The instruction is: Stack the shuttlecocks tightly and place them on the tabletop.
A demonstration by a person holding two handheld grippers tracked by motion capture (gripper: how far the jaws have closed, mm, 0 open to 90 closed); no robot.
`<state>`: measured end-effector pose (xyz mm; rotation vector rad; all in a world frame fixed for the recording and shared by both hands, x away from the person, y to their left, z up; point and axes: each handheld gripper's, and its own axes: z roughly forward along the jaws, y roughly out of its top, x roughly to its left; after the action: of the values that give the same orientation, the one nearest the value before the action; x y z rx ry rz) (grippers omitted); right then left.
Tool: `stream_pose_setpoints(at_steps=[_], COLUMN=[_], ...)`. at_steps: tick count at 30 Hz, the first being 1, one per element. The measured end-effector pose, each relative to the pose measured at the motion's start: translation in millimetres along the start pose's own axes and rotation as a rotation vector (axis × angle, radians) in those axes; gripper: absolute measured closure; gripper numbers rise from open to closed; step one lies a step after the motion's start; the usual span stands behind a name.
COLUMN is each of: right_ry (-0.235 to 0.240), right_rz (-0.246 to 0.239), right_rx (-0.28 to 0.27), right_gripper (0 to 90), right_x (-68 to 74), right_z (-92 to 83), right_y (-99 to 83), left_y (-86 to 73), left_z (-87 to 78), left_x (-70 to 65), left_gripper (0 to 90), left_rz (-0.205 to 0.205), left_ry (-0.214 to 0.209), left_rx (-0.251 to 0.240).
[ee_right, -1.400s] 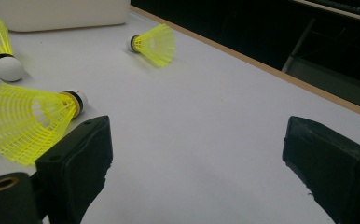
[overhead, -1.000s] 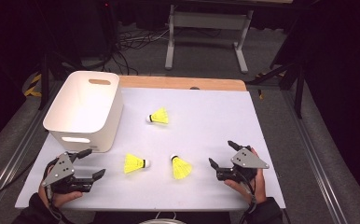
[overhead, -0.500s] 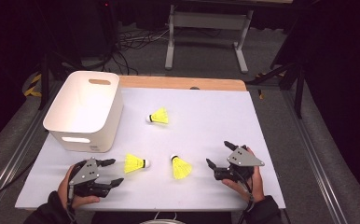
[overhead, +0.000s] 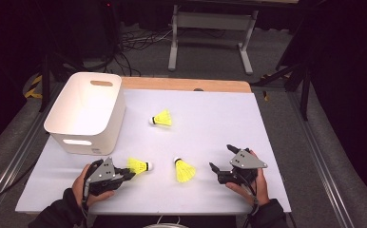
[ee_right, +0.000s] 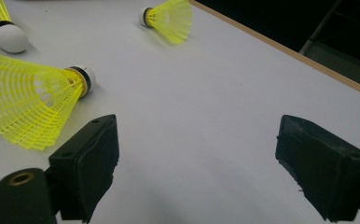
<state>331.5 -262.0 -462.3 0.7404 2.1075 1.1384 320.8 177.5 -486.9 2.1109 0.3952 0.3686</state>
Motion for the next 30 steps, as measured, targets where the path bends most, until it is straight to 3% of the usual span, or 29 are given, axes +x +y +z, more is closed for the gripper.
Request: stream_pose_setpoints(at_steps=[3, 8, 14, 16, 20, 26, 30], right_ry=[-0.002, 0.001, 0.015, 0.025, 0.038, 0.058, 0.064], right_rz=[0.004, 0.004, 0.025, 0.032, 0.037, 0.041, 0.042], right_rx=[-0.001, 0.001, 0.002, 0.002, 0.005, 0.013, 0.022], right_gripper=[14.6, 14.7, 14.7, 14.7, 14.7, 14.7, 14.7], right_x=[-0.4, -0.6, -2.2, -2.4, -2.2, -2.4, -1.5], right_z=[0.0, -0.4, 0.2, 0.8, 1.1, 2.9, 4.5], right_y=[-0.1, -0.4, -1.2, -1.4, -1.7, -2.7, -2.7], left_y=[4.2, 16.8, 40.2, 54.7, 68.2, 74.3, 74.3], left_z=[-1.2, 3.2, 12.4, 16.5, 15.9, 8.5, 6.3], left_x=[2.4, 4.3, 12.4, 19.5, 26.3, 36.9, 38.4], left_gripper=[87.8, 89.3, 89.6, 89.6, 89.7, 89.6, 89.6], left_rz=[-0.006, 0.001, 0.004, 0.01, 0.034, 0.007, 0.016], left_ry=[-0.001, 0.012, 0.078, 0.121, 0.178, 0.228, 0.238], left_rx=[-0.017, -0.02, -0.008, 0.027, 0.069, 0.129, 0.167])
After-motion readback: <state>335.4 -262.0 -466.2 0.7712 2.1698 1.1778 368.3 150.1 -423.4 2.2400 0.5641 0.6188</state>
